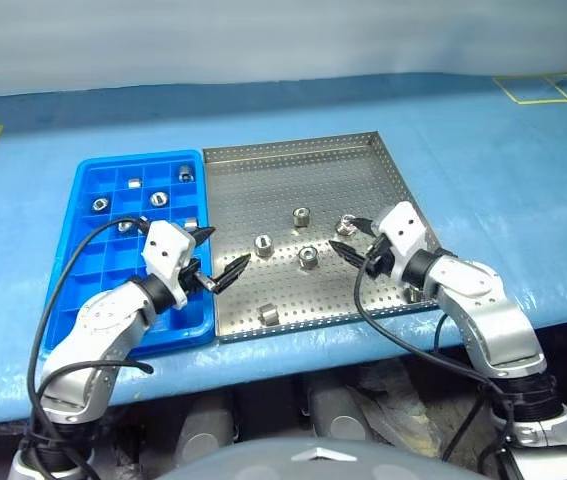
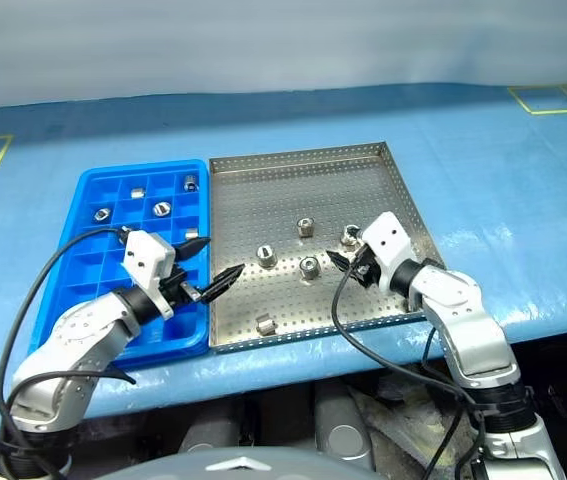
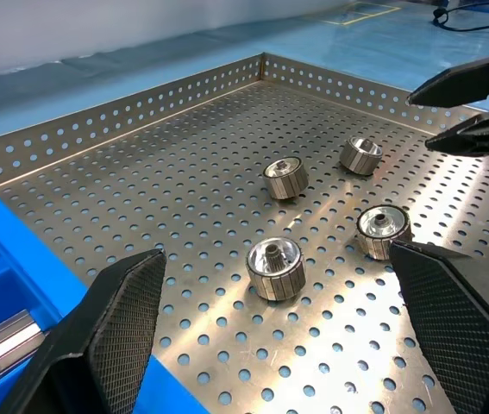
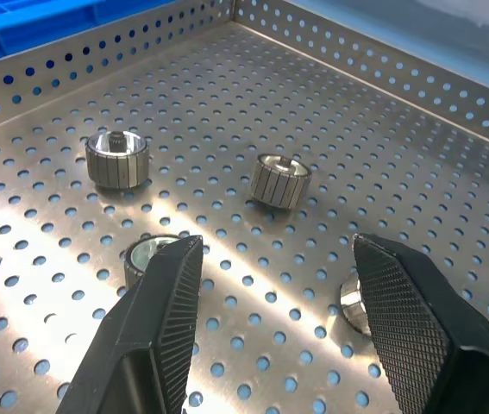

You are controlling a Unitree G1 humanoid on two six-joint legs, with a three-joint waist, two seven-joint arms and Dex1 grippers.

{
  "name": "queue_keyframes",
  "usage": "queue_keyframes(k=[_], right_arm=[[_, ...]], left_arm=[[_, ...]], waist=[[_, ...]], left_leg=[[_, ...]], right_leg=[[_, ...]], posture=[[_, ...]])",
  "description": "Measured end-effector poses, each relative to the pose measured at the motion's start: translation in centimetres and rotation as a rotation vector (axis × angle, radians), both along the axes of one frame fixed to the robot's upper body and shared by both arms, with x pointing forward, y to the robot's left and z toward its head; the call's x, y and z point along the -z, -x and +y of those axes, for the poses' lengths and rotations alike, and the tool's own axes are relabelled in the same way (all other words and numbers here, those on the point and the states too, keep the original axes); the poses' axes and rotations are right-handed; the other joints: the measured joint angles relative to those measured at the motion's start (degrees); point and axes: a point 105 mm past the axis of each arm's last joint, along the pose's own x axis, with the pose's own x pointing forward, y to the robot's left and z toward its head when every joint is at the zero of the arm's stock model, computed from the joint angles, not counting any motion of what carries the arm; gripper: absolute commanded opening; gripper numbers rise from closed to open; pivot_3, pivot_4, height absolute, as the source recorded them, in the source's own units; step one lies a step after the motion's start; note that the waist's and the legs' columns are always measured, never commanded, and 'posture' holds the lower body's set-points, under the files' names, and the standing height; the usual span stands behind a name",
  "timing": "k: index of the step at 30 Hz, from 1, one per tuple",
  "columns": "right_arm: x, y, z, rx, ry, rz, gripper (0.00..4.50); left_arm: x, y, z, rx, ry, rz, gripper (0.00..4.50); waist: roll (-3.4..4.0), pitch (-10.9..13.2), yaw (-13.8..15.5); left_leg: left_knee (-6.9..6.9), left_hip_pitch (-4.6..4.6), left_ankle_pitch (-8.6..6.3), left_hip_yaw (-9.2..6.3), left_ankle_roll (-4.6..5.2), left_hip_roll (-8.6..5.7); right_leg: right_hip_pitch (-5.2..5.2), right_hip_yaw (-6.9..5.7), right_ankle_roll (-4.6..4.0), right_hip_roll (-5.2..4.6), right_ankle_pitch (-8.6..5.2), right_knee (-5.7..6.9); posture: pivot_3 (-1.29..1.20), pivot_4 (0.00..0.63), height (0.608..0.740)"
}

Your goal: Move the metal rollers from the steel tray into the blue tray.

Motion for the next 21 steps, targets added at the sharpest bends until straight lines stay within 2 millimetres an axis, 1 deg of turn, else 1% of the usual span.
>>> queue_keyframes(k=[4, 7, 9, 11, 13, 21], right_arm=[[0.0, 0.0, -0.3, 0.011, 0.006, 0.002, 2.93], [-0.4, -0.1, -0.6, 0.036, -0.019, -0.013, 2.93], [-0.6, -0.2, -0.8, 0.045, -0.029, -0.018, 3.29], [-0.7, -0.3, -0.9, 0.054, -0.030, -0.020, 3.79], [-0.7, -0.3, -1.0, 0.061, -0.030, -0.023, 4.47], [-0.7, -0.6, -1.4, 0.098, -0.015, -0.037, 4.47]], left_arm=[[0.3, 0.1, -0.1, 0.017, -0.008, 0.009, 4.50], [0.1, 0.1, -0.3, 0.028, -0.008, -0.004, 4.50], [0.0, 0.0, -0.4, 0.034, -0.010, -0.009, 4.50], [-0.1, -0.1, -0.5, 0.042, -0.011, -0.015, 4.50], [-0.1, -0.1, -0.6, 0.047, -0.011, -0.016, 4.50], [-0.2, -0.4, -0.7, 0.057, -0.012, -0.021, 4.50]], waist=[[0.00, 0.00, -0.37], [0.00, 0.00, -0.46], [0.00, 0.00, -0.46], [0.00, 0.00, -0.48], [0.00, 0.00, -0.52], [0.00, 0.00, -0.81]], left_leg=[[0.02, 0.01, 0.00, 0.04, 0.00, -0.01], [0.02, 0.01, 0.00, 0.06, 0.00, -0.01], [0.02, 0.01, 0.00, 0.05, 0.00, -0.01], [0.02, 0.02, 0.00, 0.06, 0.00, -0.01], [0.02, 0.01, 0.00, 0.06, 0.00, -0.01], [0.02, 0.01, 0.00, 0.08, 0.01, -0.01]], right_leg=[[0.01, 0.02, 0.02, 0.00, -0.11, 0.00], [0.01, 0.05, 0.09, 0.00, -0.23, 0.00], [0.01, 0.05, 0.11, 0.00, -0.20, 0.01], [0.01, 0.05, 0.14, 0.00, -0.17, 0.01], [0.01, 0.06, 0.14, 0.00, -0.16, 0.00], [0.01, 0.08, 0.22, 0.00, -0.10, 0.00]], posture=[[-0.21, 0.150, 0.740], [-0.21, 0.150, 0.740], [-0.21, 0.150, 0.740], [-0.22, 0.150, 0.740], [-0.22, 0.150, 0.740], [-0.23, 0.150, 0.740]])
